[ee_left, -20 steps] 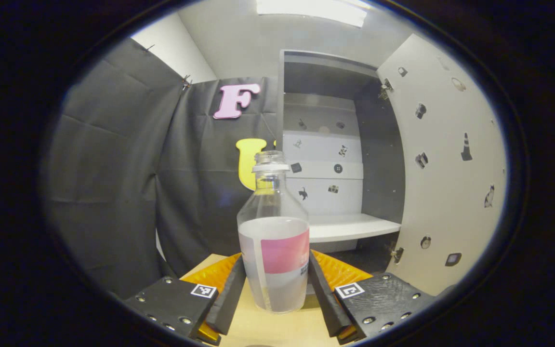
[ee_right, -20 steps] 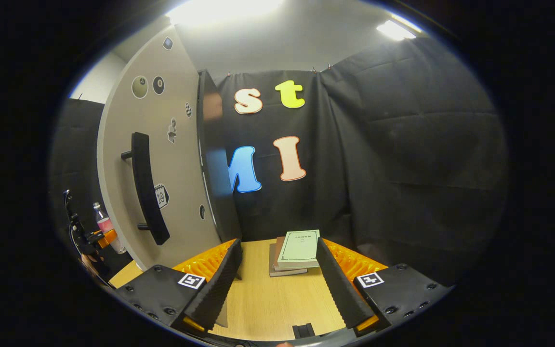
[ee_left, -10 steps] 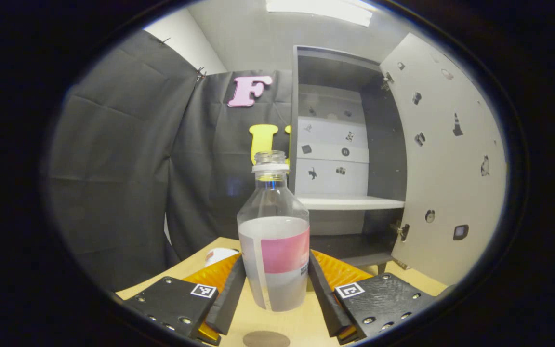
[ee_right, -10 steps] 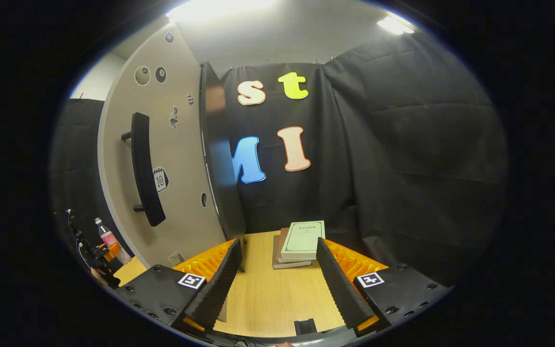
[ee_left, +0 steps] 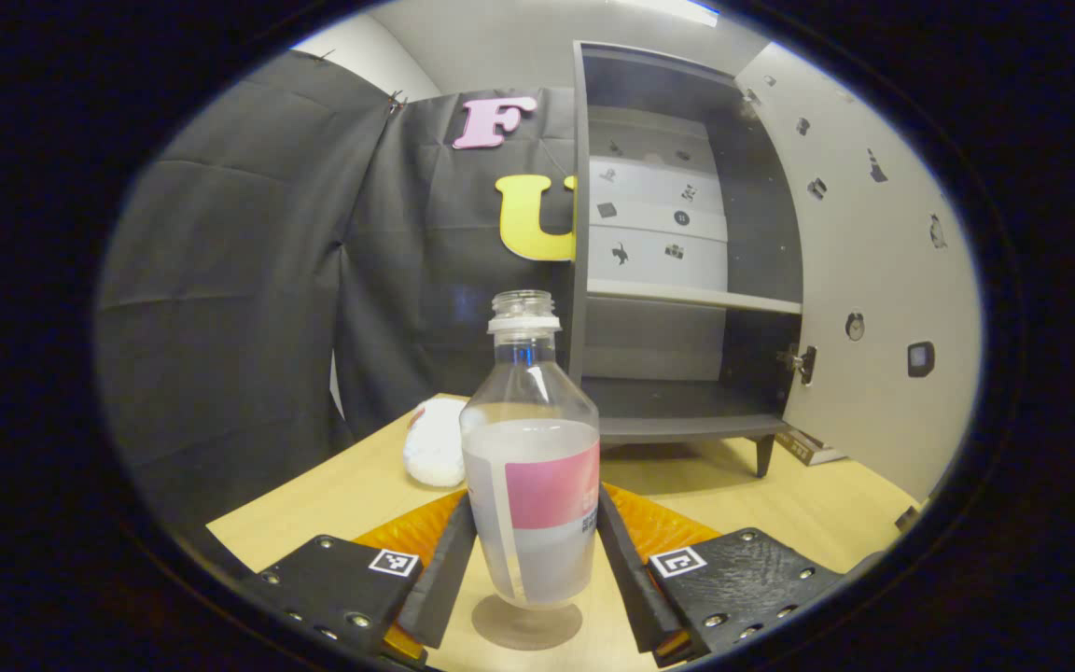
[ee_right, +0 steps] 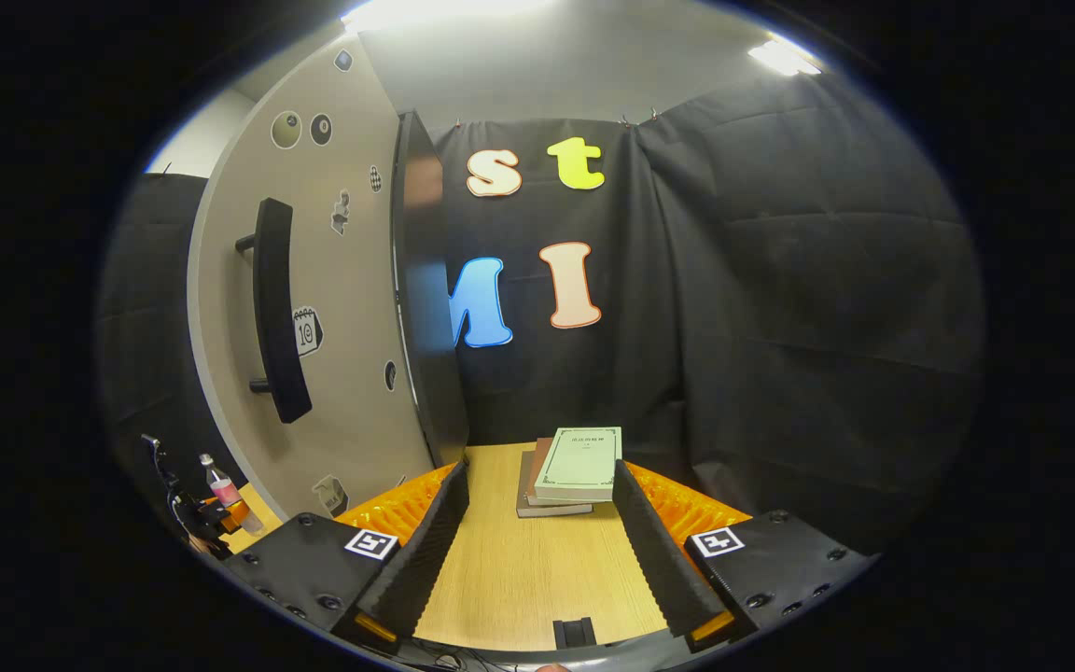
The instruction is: Open the cabinet door with the right hand, grasp the bottle in the cabinet with the left hand and place it on the coaster, then close the cabinet door with the right hand.
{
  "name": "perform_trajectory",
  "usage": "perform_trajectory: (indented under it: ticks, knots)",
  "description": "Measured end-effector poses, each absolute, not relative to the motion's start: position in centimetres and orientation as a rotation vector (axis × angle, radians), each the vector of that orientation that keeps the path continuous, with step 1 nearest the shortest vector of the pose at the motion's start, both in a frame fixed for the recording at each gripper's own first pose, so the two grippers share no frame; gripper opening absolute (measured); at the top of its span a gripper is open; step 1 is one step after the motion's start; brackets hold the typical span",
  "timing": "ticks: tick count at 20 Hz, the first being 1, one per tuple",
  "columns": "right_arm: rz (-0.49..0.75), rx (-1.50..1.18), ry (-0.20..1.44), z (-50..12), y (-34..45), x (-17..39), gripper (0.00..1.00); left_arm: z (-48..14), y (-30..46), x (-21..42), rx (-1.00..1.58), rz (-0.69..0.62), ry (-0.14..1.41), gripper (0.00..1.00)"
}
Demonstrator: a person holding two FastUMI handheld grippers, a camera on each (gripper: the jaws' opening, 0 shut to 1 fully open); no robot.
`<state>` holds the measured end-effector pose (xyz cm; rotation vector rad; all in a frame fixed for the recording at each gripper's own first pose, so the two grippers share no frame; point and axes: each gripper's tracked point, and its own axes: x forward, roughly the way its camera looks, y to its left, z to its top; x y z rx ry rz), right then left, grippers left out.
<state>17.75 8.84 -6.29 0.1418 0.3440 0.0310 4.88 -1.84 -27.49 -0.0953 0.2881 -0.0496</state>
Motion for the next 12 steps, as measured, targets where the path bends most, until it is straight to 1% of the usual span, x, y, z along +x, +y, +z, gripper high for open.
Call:
perform_trajectory:
  ticks: [1, 4, 5, 10, 11, 12]
  knots:
    - [0.028, 0.145, 0.346, -6.3, 8.7, 17.8, 0.98, -28.2, -2.0, 4.8, -0.091, -0.051, 0.301, 0.74]
    - [0.021, 0.15, 0.354, -6.5, 8.7, 17.6, 0.98, -30.7, -2.0, 4.8, -0.099, -0.047, 0.337, 0.74]
    - [0.018, 0.146, 0.359, -6.7, 8.6, 17.6, 0.93, -31.5, -2.0, 4.8, -0.103, -0.044, 0.346, 0.75]
    - [0.01, 0.109, 0.386, -7.3, 8.9, 17.7, 0.93, -34.8, -1.4, 5.3, -0.107, -0.021, 0.371, 0.75]
    - [0.012, 0.1, 0.393, -7.5, 9.0, 17.7, 0.98, -35.5, -1.4, 5.3, -0.108, -0.02, 0.38, 0.75]
    - [0.013, 0.09, 0.398, -7.7, 9.2, 17.8, 0.98, -36.0, -1.4, 5.6, -0.111, -0.018, 0.386, 0.73]
